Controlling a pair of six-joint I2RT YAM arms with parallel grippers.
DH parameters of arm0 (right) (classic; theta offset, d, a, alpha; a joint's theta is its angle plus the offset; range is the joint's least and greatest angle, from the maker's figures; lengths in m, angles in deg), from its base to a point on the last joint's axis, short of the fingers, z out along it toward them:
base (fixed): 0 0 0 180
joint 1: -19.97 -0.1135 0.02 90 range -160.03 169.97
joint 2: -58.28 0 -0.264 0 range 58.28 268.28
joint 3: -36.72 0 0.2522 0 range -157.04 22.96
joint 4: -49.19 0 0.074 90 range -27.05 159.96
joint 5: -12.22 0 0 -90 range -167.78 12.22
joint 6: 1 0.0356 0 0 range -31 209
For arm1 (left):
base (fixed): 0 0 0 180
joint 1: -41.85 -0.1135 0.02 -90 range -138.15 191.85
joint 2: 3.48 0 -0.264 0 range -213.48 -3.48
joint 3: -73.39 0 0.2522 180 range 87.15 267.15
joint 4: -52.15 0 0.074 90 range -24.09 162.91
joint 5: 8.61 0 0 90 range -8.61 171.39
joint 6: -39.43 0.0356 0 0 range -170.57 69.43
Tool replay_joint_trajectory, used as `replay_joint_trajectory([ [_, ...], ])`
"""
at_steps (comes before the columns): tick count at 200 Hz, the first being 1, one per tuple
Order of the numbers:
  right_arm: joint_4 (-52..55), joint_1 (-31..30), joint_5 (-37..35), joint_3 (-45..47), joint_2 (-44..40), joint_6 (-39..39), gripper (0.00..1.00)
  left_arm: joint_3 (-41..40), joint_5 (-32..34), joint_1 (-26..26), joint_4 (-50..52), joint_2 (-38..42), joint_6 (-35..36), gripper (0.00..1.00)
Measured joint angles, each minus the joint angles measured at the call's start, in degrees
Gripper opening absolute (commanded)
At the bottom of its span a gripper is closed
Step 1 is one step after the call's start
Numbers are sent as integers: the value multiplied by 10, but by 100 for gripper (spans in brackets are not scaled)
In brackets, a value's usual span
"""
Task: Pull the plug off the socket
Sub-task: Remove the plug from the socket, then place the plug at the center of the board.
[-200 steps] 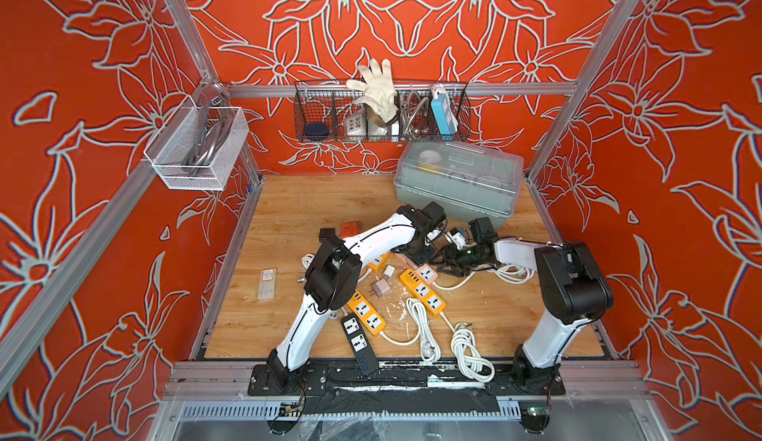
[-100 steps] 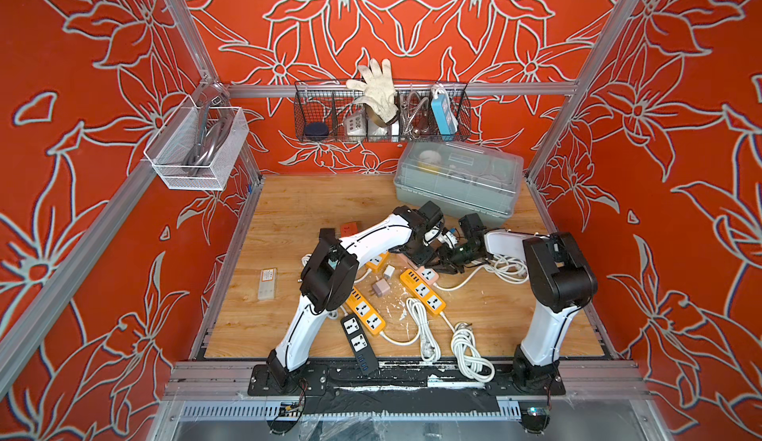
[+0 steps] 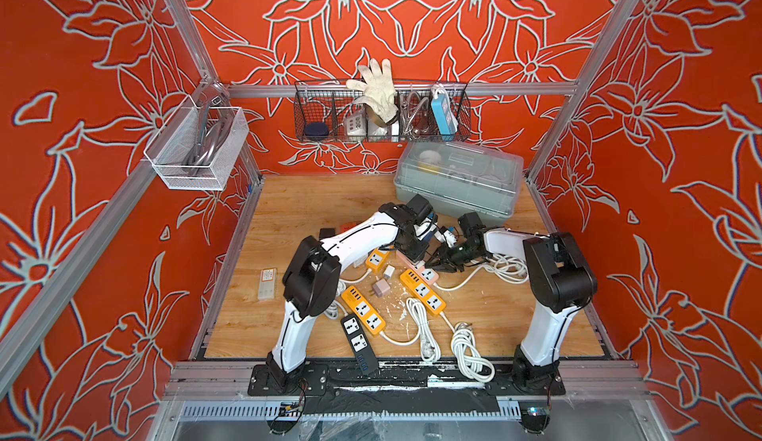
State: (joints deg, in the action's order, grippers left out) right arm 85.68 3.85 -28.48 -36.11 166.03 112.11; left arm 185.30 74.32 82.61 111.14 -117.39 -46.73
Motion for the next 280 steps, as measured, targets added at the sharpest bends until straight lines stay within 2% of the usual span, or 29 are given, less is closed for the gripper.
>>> replay_joint_trajectory([
  [21,2,0,-2,-1,0,-1,29,-46,19,0,-31,65,2,34],
  [49,2,0,-4,-1,-3,-2,33,-94,29,-3,-63,112,-18,35],
  [79,20,-4,-39,-4,-20,-17,43,-240,13,-37,-130,217,-104,35],
  [103,67,-5,-82,-22,-43,-41,49,-380,-6,-106,-186,363,-193,35],
  [125,102,-5,-111,-46,-94,-59,53,-470,-22,-198,-226,496,-271,36],
  [153,120,-5,-136,-71,-197,-78,53,-525,-61,-314,-252,567,-348,35],
  [169,115,-5,-148,-71,-263,-81,52,-548,-84,-371,-263,563,-390,33],
  [193,66,-5,-163,-26,-375,-77,54,-557,-107,-434,-274,499,-452,30],
  [213,-2,-5,-185,56,-482,-64,82,-529,-124,-459,-278,410,-490,29],
  [220,-27,-5,-198,89,-515,-57,85,-510,-127,-462,-278,376,-501,29],
  [241,-75,-4,-240,173,-584,-19,86,-446,-137,-466,-279,287,-525,29],
  [280,-85,-2,-267,217,-599,35,86,-395,-148,-467,-288,196,-570,31],
])
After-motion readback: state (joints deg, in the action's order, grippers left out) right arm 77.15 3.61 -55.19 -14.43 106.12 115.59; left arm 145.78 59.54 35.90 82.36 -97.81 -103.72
